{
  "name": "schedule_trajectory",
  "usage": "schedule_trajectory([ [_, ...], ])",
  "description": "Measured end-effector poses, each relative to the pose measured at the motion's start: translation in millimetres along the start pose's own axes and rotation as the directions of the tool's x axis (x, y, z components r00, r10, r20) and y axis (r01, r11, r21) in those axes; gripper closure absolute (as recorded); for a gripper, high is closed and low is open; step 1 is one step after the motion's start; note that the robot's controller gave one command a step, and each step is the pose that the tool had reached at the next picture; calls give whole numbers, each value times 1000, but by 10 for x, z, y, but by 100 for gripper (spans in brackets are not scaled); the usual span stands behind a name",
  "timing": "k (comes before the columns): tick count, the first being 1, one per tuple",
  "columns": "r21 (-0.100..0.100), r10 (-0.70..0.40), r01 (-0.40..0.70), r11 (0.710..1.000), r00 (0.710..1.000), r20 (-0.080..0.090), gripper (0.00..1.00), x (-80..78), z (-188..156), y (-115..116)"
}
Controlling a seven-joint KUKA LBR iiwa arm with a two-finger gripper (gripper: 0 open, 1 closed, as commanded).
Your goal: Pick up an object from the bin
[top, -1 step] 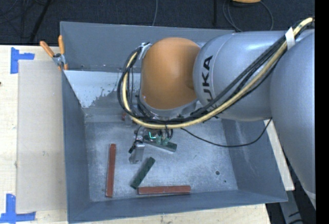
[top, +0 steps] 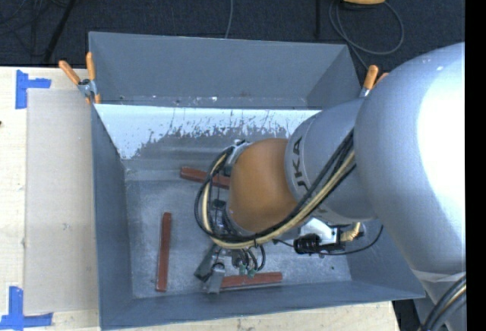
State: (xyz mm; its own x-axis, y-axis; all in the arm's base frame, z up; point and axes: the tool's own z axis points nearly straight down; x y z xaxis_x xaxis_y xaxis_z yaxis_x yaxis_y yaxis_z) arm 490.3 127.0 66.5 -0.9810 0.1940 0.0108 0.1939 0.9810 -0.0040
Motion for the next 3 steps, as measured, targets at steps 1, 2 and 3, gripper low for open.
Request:
schedule_trajectory([
  [1, 2, -247, 247, 969, 969, 14, 0, -702, -41, -486],
  [2, 1, -502, 502, 865, 865, 10, 0, -528, -32, -243],
  [3, 1, -499, 499, 867, 867, 10, 100, -532, -34, -250],
])
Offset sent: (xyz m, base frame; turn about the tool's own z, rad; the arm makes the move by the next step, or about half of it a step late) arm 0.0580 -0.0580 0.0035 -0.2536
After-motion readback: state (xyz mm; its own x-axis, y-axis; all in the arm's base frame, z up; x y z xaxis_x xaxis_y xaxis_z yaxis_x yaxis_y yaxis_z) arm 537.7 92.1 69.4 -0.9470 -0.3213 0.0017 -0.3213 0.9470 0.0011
